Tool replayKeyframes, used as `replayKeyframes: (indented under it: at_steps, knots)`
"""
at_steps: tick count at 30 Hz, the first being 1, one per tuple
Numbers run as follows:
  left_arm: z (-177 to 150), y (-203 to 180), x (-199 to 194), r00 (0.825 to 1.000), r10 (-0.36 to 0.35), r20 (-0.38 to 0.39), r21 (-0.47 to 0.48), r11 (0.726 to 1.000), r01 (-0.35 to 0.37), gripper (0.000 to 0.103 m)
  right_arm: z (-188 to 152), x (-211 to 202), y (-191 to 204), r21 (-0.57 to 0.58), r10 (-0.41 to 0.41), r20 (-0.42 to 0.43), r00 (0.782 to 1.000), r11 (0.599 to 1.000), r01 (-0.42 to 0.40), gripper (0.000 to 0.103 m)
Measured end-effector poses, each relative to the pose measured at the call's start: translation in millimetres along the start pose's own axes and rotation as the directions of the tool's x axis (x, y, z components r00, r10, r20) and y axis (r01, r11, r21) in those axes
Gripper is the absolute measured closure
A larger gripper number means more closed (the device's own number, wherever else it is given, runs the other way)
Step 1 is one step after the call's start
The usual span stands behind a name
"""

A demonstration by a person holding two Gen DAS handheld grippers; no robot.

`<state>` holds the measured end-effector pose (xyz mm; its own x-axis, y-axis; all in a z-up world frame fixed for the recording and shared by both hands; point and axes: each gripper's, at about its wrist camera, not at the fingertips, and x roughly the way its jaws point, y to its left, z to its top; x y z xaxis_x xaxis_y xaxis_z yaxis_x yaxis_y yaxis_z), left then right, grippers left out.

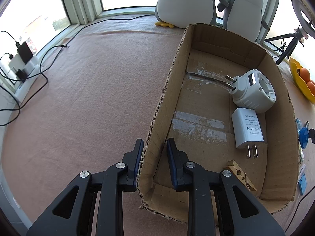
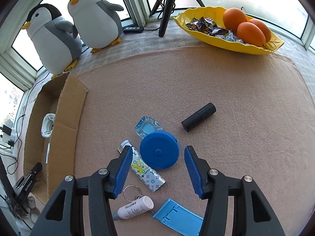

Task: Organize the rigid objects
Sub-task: 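Move the right tool to the blue round tape measure and grasp it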

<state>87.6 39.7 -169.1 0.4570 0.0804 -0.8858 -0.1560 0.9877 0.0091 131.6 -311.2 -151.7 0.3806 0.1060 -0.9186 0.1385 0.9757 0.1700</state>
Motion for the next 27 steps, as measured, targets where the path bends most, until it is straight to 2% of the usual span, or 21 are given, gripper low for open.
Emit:
replayKeyframes:
  at_steps: [10, 22, 27]
  knots:
    - [0, 0, 0, 1.000, 0.000, 0.000, 0.000, 1.000, 0.000, 0.080, 7, 26, -1, 0.010, -0.049, -0.044, 0.998, 0.999, 0.050, 0.052]
    - [0, 0, 1, 1.000, -0.002, 0.000, -0.002, 1.000, 0.002, 0.080, 8, 23, -17, -0.031, -0.114, -0.051, 0.992, 0.993, 0.112, 0.053]
    - [0, 0, 1, 1.000, -0.001, 0.001, -0.002, 1.000, 0.001, 0.080, 9, 19, -30, 0.012, -0.084, -0.060, 0.995, 0.996, 0.085, 0.053]
